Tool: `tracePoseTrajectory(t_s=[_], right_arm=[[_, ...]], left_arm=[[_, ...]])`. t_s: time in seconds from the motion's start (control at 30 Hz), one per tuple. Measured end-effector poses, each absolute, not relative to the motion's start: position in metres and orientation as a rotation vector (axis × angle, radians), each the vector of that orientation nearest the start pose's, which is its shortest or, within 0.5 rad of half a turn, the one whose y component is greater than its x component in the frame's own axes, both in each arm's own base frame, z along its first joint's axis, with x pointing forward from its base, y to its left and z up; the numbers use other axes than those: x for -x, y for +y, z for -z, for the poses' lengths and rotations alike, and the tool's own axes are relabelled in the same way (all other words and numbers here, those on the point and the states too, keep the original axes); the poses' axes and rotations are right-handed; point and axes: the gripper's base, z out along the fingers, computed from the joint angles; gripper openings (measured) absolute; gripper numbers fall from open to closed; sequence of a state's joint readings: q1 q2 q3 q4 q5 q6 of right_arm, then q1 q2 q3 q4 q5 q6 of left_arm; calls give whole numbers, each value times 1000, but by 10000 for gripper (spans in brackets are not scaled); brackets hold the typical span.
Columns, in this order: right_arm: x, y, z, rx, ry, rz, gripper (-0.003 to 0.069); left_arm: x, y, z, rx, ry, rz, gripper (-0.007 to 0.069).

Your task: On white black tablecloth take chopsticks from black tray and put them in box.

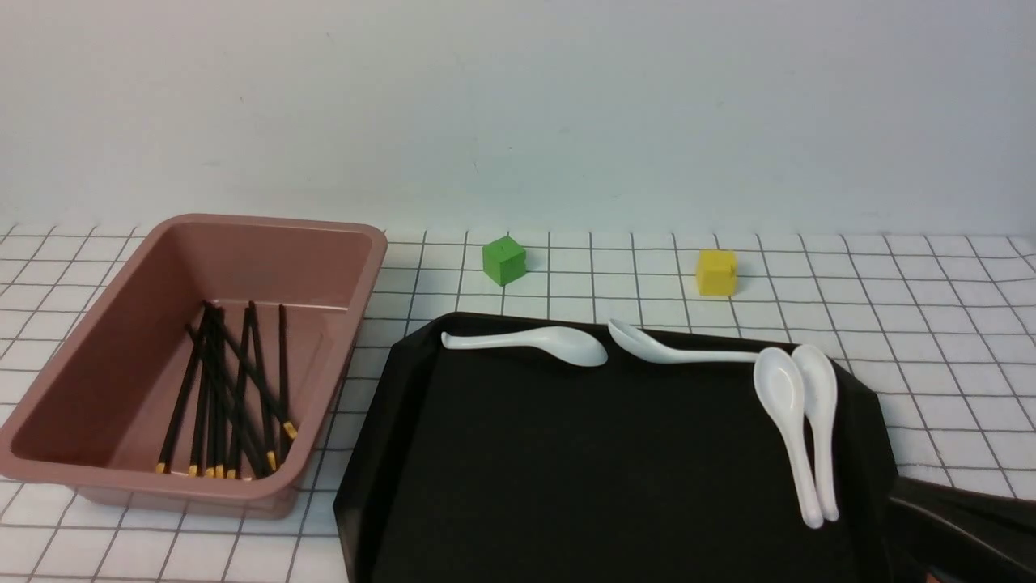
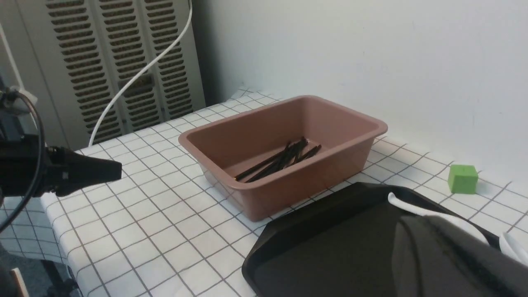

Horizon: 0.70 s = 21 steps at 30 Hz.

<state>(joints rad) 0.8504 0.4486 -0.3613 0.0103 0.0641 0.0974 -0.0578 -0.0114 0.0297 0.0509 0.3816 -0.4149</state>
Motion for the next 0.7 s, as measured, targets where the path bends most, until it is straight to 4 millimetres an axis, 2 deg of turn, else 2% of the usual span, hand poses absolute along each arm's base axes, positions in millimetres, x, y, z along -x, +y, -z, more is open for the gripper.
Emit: tracePoseTrajectory(t_s=[0.3,0.7], right_arm=[[-68,78,-289,642,1646,-706,6],[-68,78,-288,644,1650,-705,13]], left_arm=[[-52,-1,-170,305,1867,273,238],[-52,-1,-170,305,1867,273,238]])
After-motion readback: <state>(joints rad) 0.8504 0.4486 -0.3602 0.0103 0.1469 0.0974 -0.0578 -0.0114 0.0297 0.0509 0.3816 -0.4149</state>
